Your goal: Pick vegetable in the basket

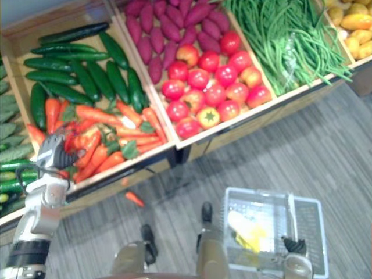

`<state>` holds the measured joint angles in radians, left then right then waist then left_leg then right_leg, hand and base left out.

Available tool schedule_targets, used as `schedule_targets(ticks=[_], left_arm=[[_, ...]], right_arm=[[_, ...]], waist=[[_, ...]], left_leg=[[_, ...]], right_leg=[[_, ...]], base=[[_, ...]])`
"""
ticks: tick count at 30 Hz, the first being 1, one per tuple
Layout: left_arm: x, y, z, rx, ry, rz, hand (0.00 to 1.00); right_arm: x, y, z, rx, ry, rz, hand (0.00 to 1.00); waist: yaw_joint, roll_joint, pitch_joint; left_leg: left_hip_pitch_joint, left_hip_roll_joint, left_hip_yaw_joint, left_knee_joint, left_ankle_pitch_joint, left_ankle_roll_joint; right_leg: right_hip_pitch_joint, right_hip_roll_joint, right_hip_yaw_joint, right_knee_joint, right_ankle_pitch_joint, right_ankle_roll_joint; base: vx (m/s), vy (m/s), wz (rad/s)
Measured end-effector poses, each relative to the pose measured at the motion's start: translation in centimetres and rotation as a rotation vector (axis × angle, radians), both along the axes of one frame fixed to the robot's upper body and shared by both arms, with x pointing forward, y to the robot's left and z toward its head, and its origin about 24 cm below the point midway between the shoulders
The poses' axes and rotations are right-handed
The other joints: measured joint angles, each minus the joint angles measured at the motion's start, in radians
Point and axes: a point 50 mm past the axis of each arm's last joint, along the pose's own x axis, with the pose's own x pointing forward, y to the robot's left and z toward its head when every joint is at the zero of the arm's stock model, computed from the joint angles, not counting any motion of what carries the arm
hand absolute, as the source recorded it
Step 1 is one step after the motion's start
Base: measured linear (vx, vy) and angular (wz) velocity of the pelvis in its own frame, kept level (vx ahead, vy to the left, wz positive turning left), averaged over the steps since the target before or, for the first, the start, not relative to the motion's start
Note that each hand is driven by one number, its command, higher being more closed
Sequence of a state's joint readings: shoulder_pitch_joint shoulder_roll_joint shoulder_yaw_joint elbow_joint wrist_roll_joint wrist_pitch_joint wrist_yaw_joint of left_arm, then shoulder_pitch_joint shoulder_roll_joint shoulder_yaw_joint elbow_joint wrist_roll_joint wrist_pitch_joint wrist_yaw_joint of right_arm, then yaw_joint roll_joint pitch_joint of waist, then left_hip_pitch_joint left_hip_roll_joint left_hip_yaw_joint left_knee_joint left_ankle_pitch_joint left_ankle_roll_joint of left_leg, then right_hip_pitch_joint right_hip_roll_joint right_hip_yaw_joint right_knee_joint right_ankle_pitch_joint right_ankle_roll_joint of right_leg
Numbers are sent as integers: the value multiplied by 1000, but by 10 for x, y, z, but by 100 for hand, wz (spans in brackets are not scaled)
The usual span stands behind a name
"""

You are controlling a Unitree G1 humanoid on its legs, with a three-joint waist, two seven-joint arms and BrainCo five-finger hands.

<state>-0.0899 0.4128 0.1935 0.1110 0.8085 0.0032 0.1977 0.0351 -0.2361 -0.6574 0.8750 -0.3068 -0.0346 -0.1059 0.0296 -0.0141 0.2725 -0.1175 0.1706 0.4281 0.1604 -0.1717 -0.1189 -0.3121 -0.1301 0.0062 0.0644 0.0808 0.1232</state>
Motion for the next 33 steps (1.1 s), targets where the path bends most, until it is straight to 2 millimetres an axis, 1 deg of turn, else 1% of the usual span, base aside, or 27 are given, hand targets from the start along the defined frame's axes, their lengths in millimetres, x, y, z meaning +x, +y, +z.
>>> schedule_targets(ticks=[4, 11, 15, 22, 25, 27, 30, 32, 33], left_arm=[[-1, 0, 1, 6, -23, 9, 0], [1, -1, 4, 33, -37, 9, 0], [8, 0, -4, 21, 1, 21, 0], [13, -3, -7, 9, 11, 17, 0], [12, -8, -14, -12, 34, 3, 0], [12, -9, -22, -19, 67, 0, 0], [10, -10, -28, -30, 92, -2, 0], [7, -13, -38, -55, 123, 3, 0], [7, -14, -39, -57, 122, 3, 0]], right_arm=[[0, 1, -1, -1, 0, -4, 100], [1, 5, -3, 0, 6, 6, 100], [4, 7, -3, -3, 7, 28, 100], [4, 7, -2, -6, -2, 31, 100], [4, 7, -2, -6, -3, 31, 100], [4, 7, -2, -7, -2, 31, 100], [4, 7, -2, -7, -2, 32, 100], [3, 7, -3, -6, 1, 31, 100], [3, 7, -3, -6, 2, 30, 100]], waist=[[0, -2, -3], [-1, -17, -14], [-1, -21, -27], [-1, -22, -27], [-1, -21, -28], [-1, -21, -28], [-1, -20, -29], [-2, -19, -30], [-1, -19, -30]], left_leg=[[-1, -1, -1, 0, 0, 0], [-6, -1, 0, 1, 0, 0], [-24, 1, 1, 6, 0, 0], [-34, 7, -2, 21, 0, 0], [-36, 10, -2, 26, -1, 0], [-38, 14, 0, 33, -3, -1], [-39, 16, 2, 34, -3, -1], [-38, 18, 3, 34, -3, -2], [-38, 18, 3, 34, -3, -2]], right_leg=[[0, -1, 0, 0, 0, 0], [-7, -1, 0, 0, 1, 0], [-18, 0, 1, -13, 14, -4], [-18, 2, 1, -19, 21, -6], [-18, 4, 1, -19, 22, -6], [-16, 7, 2, -26, 27, -7], [-16, 10, 3, -29, 29, -8], [-16, 12, 4, -29, 29, -8], [-16, 12, 4, -29, 29, -8]], base=[[0, 0, 0], [0, 0, 0], [0, 0, 0], [-21, -22, 0], [-43, -43, -1], [-40, -44, -3], [-27, -41, -4], [-7, -19, -1], [-14, -37, -1]])
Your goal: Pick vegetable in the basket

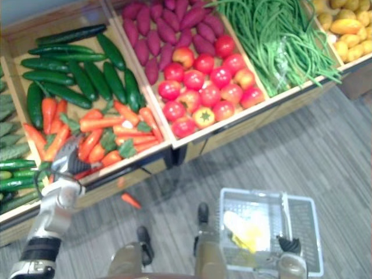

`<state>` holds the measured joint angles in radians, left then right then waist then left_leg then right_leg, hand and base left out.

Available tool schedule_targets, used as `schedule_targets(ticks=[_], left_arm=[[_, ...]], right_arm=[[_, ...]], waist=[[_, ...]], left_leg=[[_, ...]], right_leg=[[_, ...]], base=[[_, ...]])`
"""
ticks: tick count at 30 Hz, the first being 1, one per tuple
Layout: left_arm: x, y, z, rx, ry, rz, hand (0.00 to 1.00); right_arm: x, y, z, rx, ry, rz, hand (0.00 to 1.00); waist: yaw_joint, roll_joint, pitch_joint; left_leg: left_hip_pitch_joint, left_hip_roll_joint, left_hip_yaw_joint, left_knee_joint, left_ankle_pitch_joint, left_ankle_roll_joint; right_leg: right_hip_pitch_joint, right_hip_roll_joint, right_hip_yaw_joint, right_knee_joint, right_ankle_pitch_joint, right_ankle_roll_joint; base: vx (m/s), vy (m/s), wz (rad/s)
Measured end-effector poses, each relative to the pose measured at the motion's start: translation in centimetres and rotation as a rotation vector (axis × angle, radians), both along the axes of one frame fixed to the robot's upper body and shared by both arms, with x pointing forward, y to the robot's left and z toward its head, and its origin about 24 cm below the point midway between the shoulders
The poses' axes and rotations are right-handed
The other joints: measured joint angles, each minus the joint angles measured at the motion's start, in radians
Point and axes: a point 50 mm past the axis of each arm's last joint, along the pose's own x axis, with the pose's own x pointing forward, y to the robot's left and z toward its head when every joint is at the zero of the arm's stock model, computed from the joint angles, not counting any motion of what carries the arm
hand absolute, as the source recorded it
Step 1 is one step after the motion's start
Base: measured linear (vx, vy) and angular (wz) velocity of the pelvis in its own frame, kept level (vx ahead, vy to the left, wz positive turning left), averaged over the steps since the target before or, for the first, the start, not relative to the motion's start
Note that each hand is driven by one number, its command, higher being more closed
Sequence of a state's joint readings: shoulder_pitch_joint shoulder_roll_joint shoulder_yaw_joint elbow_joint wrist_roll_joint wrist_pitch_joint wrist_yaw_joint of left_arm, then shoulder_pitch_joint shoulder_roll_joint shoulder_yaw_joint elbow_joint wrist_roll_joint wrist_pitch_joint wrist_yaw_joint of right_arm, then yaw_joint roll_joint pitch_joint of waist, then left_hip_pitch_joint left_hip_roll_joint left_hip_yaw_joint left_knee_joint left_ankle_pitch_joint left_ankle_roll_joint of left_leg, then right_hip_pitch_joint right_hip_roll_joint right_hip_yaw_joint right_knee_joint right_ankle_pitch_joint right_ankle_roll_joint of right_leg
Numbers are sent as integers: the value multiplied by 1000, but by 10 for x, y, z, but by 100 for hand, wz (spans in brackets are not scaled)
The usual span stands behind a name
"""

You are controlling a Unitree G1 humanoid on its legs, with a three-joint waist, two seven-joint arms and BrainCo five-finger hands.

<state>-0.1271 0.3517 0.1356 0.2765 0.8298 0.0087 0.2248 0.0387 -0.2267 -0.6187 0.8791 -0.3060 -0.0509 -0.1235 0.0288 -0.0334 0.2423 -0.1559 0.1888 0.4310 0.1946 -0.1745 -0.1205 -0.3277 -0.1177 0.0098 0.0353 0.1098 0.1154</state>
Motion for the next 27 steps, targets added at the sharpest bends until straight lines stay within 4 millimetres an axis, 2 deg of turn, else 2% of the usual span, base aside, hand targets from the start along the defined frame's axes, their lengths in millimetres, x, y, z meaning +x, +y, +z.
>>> schedule_targets(ticks=[1, 4, 12, 15, 23, 27], left_arm=[[0, 0, -1, -1, 4, 1, 100], [-1, 1, -3, -1, 5, 4, 100], [4, 12, 10, -13, -43, 54, 100], [2, 13, 4, -22, 5, 62, 100], [-4, 5, 3, -53, 22, 43, 100], [-9, 5, 13, -41, -18, 48, 100]], right_arm=[[0, 0, 0, 0, 2, 0, 100], [0, 0, 0, 0, 2, 0, 100], [0, 0, 0, -4, 4, 5, 100], [0, 0, 0, -4, 6, 7, 100], [0, -1, 1, -6, 5, 6, 100], [0, -1, 1, -6, 5, 4, 100]], waist=[[0, 0, -2], [0, 0, -8], [0, 0, -12], [-2, 0, -12], [-4, 0, -12], [-1, 0, -12]], left_leg=[[0, 1, 0, 0, 0, 0], [0, 1, 1, 0, 0, 0], [1, 2, 5, 3, 0, -1], [1, 2, 6, 2, -1, -1], [2, 4, 9, 0, -2, -2], [2, 7, 9, 2, -2, -2]], right_leg=[[0, 1, 0, 0, 0, 0], [0, 1, 0, 0, 0, 0], [0, 1, 2, -1, 3, -1], [0, 2, 3, -4, 4, 0], [0, 4, 5, -6, 4, 0], [0, 7, 6, -6, 6, -2]], base=[[-17, -42, -1], [-11, -24, 0], [-20, -28, -1], [-11, -23, -1], [0, 0, 0], [0, 0, 0]])
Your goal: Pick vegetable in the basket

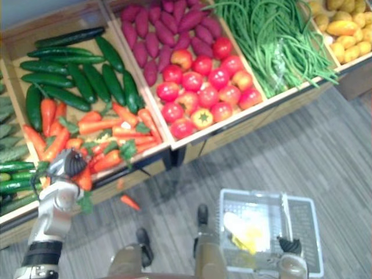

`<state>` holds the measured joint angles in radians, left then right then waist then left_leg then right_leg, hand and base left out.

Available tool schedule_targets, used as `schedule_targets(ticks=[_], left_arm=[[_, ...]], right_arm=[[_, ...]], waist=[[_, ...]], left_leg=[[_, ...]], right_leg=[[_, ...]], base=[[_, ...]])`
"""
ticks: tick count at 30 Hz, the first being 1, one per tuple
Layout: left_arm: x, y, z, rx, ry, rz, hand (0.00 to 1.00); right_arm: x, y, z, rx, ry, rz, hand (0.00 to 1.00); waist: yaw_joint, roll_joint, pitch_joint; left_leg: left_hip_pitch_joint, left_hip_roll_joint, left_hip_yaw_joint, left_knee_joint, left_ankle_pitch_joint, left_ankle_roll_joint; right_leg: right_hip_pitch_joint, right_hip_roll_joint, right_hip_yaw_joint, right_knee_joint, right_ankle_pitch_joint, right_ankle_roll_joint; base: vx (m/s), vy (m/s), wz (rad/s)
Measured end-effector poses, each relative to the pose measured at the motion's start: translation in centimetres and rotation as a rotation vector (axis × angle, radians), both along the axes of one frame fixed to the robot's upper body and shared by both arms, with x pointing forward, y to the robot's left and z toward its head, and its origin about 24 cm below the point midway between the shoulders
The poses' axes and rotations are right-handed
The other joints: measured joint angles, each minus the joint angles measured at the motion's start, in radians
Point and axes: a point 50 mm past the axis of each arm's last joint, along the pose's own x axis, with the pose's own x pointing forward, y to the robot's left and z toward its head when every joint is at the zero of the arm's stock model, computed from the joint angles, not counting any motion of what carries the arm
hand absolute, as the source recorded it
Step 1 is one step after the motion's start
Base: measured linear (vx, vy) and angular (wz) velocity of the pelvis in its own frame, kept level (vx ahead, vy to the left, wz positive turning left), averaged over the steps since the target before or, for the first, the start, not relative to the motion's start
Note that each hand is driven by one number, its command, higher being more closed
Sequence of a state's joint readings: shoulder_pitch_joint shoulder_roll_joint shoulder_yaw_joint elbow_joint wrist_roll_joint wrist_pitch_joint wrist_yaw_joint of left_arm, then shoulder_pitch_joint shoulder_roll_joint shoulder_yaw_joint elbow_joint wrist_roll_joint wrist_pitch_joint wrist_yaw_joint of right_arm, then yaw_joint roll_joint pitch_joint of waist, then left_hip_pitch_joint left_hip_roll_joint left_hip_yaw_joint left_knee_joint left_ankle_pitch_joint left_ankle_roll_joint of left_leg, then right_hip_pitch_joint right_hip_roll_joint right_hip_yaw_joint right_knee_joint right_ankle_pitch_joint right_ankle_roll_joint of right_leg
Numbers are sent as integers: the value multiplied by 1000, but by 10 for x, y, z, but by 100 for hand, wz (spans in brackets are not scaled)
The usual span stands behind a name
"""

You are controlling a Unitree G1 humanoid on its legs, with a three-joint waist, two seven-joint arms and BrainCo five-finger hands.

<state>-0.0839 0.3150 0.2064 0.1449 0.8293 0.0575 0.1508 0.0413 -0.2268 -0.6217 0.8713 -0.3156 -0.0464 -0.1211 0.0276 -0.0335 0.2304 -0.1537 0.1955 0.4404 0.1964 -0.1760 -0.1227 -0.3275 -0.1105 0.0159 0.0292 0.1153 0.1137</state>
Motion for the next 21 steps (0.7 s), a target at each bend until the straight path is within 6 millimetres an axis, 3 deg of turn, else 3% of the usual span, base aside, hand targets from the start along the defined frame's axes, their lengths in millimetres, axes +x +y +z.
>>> schedule_targets(ticks=[10, 21], left_arm=[[-2, 6, 18, 16, -94, 44, 100], [0, 7, 61, 62, -323, 76, 100]], right_arm=[[0, 0, 0, 0, 0, 1, 100], [0, 0, 0, 0, 0, 2, 100]], waist=[[1, 0, 0], [1, 5, -6]], left_leg=[[1, 0, -3, 4, 0, 0], [1, 1, -12, 10, 0, 0]], right_leg=[[2, 0, 3, 2, 0, 0], [13, 0, -4, 0, 2, -3]], base=[[0, 0, 0], [0, 0, 1]])
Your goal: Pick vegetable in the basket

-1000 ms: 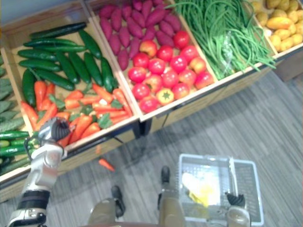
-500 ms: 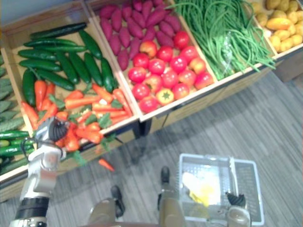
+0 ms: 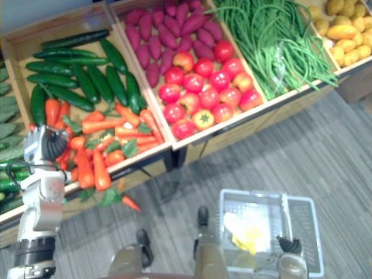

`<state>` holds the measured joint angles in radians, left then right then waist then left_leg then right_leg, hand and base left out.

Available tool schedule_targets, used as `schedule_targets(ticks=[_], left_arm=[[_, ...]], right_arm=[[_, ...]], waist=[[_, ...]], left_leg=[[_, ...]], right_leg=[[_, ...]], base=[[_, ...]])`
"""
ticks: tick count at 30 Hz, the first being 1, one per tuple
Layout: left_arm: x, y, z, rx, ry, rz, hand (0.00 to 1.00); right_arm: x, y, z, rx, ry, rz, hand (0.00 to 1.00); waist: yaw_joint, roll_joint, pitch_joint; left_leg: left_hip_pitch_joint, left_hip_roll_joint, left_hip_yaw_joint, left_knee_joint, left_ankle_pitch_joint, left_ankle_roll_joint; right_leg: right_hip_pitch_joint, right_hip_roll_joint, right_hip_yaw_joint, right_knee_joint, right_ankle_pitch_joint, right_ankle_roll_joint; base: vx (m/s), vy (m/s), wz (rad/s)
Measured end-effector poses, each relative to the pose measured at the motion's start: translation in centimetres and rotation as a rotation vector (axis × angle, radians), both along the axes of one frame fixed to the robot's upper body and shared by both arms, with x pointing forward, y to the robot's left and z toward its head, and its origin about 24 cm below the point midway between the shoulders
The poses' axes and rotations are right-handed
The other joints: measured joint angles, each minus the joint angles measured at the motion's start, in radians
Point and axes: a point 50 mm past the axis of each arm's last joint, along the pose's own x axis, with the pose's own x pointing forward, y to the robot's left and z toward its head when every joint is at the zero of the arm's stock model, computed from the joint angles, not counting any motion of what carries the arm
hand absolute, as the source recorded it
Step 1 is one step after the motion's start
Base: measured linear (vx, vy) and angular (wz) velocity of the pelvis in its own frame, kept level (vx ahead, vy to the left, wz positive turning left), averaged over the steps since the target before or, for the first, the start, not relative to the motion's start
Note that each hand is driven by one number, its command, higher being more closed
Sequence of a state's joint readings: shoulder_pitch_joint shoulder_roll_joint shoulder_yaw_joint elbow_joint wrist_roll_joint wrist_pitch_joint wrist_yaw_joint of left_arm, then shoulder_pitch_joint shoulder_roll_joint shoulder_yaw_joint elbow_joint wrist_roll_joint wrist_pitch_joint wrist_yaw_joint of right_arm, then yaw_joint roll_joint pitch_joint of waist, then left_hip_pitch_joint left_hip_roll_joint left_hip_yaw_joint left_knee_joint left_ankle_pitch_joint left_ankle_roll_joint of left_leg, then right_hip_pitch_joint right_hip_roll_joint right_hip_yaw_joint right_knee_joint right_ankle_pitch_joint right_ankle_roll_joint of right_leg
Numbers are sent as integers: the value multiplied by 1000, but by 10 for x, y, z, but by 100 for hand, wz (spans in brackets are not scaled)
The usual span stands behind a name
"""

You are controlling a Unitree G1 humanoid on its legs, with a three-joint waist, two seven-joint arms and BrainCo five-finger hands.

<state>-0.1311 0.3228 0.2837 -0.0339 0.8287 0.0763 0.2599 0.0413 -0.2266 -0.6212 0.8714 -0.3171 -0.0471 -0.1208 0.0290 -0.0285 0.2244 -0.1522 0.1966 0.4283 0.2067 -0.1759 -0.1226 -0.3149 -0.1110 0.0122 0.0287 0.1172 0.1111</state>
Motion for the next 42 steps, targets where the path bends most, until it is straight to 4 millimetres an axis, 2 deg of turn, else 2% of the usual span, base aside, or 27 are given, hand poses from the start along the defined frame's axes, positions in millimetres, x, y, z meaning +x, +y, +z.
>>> schedule_targets(ticks=[6, 13, 14, 21, 27, 42], left_arm=[[-2, 4, 13, 50, -69, 18, 100], [-1, 15, 5, 41, -95, 88, 100], [0, 18, 2, 27, -81, 96, 0], [2, 28, 6, 56, 6, 80, 0], [2, 37, -6, 62, 122, 104, 0], [5, 52, -30, -1, 237, 150, 0]], right_arm=[[0, 0, 0, 0, -1, 3, 100], [0, 1, -1, 0, -2, 5, 100], [0, 1, -1, 0, -1, 6, 100], [1, 2, -1, 0, 0, 12, 100], [1, 2, -1, 0, 0, 12, 100], [7, 1, 4, -16, -18, 33, 100]], waist=[[0, 0, -4], [0, 0, -4], [0, 0, -4], [1, 0, -4], [1, 0, -4], [1, 1, -4]], left_leg=[[-2, 1, 2, 1, 0, 0], [-4, 1, 0, 4, 0, 0], [-5, 1, 0, 4, 0, 0], [-6, 1, -1, 4, 0, 0], [-9, 2, 1, 5, 0, 0], [-45, 11, 13, 22, -5, -3]], right_leg=[[2, 2, 0, -13, 8, -2], [2, 1, 0, -12, 8, -2], [1, 1, -1, -12, 8, -2], [1, 1, -2, -12, 8, -2], [-3, 1, -1, -13, 8, -2], [-38, 7, 3, -13, 12, -6]], base=[[0, 0, -1], [0, 0, 0], [0, 0, 0], [0, 0, 0], [0, 0, 0], [-7, -9, 0]])
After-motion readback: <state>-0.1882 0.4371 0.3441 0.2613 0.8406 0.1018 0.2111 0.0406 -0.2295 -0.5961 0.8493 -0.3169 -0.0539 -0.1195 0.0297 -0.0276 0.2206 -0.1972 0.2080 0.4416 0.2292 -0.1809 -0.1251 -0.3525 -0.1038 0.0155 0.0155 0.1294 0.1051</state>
